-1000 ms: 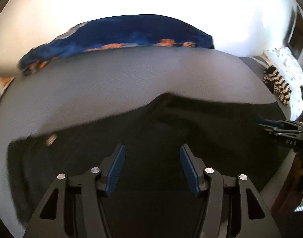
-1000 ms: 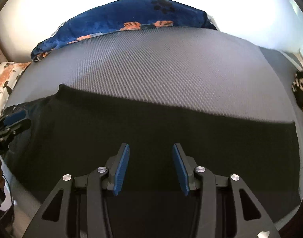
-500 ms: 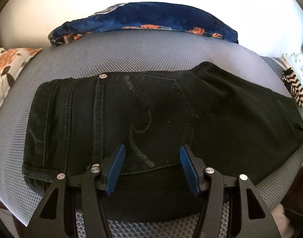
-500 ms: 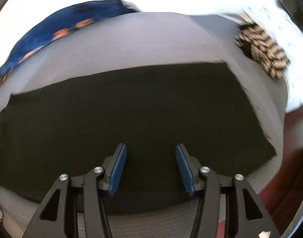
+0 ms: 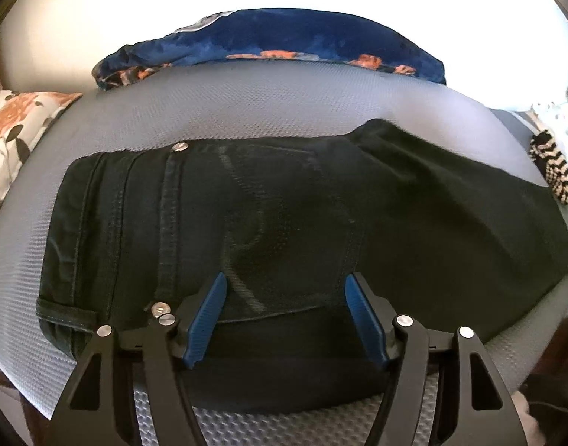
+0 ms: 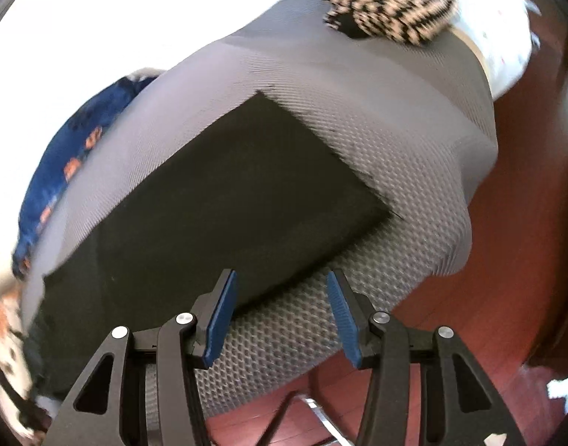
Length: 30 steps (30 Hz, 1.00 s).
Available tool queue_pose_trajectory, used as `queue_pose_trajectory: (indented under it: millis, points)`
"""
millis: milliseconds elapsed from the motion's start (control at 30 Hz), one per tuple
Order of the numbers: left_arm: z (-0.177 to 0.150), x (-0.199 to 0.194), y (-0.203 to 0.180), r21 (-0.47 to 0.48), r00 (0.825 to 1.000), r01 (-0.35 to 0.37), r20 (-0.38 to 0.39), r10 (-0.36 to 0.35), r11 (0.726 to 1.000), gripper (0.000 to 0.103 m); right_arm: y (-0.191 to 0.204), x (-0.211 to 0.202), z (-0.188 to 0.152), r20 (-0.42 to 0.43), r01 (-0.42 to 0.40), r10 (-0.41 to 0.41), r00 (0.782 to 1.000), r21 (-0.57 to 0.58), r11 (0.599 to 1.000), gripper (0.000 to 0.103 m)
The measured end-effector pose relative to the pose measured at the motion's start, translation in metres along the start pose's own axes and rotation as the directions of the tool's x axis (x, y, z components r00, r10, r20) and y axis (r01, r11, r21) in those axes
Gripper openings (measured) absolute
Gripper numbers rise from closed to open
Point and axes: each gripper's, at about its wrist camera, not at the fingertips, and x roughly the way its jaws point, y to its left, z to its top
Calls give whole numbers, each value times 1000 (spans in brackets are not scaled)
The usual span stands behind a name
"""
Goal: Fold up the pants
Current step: 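Grasp the black jeans leg end with the right tool and lift it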
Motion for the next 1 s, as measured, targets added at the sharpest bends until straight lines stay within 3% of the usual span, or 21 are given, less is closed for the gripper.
queue_pose_trajectory:
  millis: [267,467,700,1000]
  points:
    - [4,-12,-41,76,997,59,45,-63,995,67,-18,13,5,0,-41,41,999,84,996,48]
    - [3,-4,-67,131,996,89,19,-92,987,67,-28,15,10,40,-94,89,995,129,987,46]
    - [-1,8,-84,155,995,100,-26,-97,983,67,-42,24,25,95,-172,157,983,178,969,37]
    - [0,19,-85,126,995,89,-50,-84,988,67,-53,41,38,106,-291,273,956,233,928,12]
